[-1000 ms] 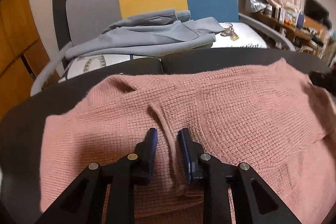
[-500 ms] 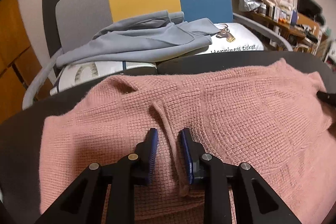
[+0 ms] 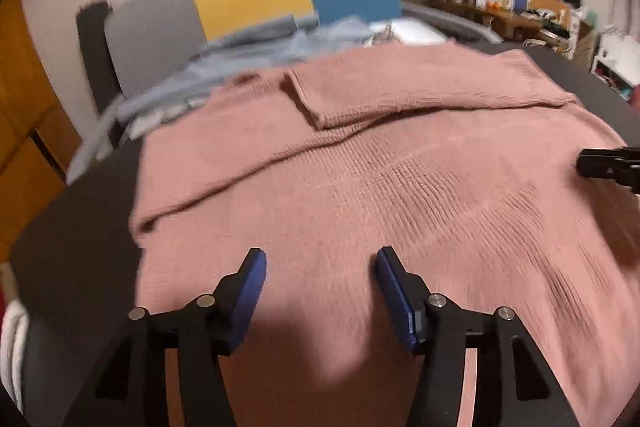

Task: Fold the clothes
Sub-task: 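Grasp the sweater edge with the right gripper and fold it over the body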

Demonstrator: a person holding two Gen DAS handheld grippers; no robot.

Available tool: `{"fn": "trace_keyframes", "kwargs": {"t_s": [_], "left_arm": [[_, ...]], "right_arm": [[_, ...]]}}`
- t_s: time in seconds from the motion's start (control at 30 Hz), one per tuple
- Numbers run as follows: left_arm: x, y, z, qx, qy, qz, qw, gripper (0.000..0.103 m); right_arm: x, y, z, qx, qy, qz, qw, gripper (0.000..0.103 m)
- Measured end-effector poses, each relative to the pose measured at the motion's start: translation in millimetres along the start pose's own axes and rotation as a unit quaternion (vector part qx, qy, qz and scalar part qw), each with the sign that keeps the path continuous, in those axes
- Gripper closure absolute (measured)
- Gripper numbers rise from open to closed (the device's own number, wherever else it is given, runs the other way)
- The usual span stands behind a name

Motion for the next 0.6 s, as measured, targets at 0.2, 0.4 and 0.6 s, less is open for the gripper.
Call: {"fn": "trace_keyframes", "kwargs": {"t_s": [0.2,0.4,0.6], "left_arm": [[-3,24,39,-0.018,-0.006,0.01,0.9998,0.017],[-28,61,65,-0.085,0.048,0.03,0.9948,0.018],[-56,117,73,-0.104,0.1,0.045,0.9886,0.018]], "right_arm": [[-24,33,-42,0.054,0.028,-0.024,0.998,0.08],[-78,77,-74,0.171,-0.057,-0.057,0.982,0.076],[-89,133,-95,0.2,-0.097,-0.031,0.974,0.073]]}}
Point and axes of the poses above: each gripper's, at about its wrist camera, not at the fingertips, and x roughly the way its jaws point, z to its left, y to its underside, the point moved 3 cm from there along x, roughly the way its jaws point, and after that the axes turned 9 degrees about z, right-handed, at the moved point
